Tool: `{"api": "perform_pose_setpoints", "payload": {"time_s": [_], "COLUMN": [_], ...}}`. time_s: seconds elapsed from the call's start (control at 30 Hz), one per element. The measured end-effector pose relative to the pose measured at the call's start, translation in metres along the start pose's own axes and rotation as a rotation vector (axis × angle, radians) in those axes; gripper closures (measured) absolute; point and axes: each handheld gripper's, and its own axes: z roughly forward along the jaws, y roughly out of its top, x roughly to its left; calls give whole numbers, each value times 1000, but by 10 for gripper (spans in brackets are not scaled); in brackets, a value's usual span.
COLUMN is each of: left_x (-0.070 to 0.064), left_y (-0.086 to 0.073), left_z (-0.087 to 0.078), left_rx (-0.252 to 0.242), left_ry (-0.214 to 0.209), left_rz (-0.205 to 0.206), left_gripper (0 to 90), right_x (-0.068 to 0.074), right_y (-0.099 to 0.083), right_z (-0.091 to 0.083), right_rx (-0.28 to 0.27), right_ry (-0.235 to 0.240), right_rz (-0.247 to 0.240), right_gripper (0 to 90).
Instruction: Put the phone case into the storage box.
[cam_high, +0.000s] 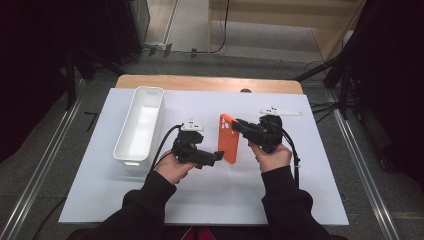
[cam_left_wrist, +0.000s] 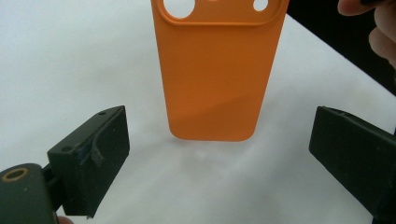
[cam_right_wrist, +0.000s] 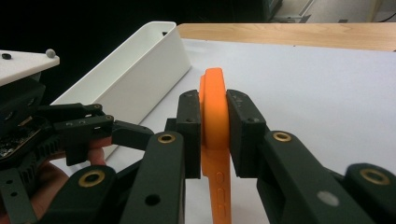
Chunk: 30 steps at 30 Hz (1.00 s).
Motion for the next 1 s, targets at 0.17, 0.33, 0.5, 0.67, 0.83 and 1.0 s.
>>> {"api": "perform_pose_setpoints", "payload": {"time_s": [0.17,0.33,0.5,0.67,0.83,1.0], "left_x": [0,0,-1,-2,-2,-3], "left_y": [-1,-1,1,3,6,9], "left_z": [0,-3,-5,-7,-11,-12], "left_rx": [4,-11,44,33,35,3], "left_ry": [-10,-15,10,13,0,12], "left_rz": [17,10,16,32,45,54], "left_gripper": [52,52,81,82,82,81], "right_x": [2,3,2,4,6,9], "right_y": [-3,-5,-8,-10,-12,-14], "right_z": [1,3,4,5,4,5], "right_rx": [-9,-25,-32,-47,-68,-71], "right_ry": [-4,11,13,11,12,19], "right_rz": [-6,5,16,19,25,24], "right_gripper": [749,749,749,749,749,749]}}
